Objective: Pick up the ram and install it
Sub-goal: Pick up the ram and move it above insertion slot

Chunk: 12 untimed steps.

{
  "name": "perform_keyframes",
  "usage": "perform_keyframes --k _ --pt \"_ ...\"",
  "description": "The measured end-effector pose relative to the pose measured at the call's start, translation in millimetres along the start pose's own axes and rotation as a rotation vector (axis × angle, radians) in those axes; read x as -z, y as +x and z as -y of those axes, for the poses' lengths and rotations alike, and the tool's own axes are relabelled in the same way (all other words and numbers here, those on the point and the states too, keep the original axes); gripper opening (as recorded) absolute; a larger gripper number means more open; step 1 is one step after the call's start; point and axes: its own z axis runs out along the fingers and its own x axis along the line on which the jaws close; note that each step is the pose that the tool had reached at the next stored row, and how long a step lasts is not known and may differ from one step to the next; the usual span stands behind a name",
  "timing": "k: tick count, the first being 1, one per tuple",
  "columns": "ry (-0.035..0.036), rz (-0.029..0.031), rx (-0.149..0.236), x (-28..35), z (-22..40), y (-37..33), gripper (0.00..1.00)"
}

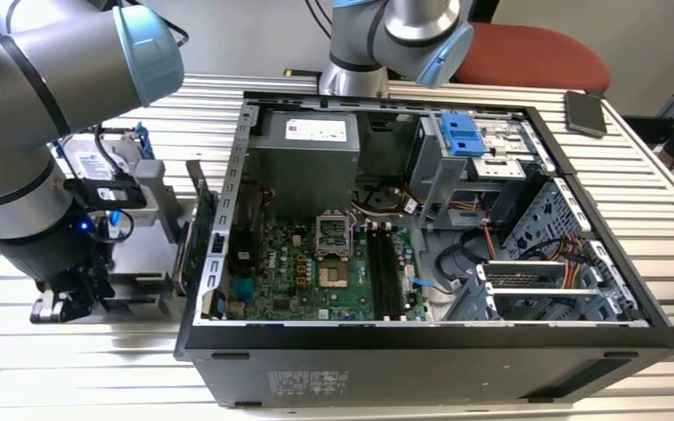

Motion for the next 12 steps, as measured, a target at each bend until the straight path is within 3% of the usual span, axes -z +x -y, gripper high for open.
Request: perform_keyframes --k 12 --pt "-0.0001 -0.0001 0.0 -0.4 0.0 0.0 0.0"
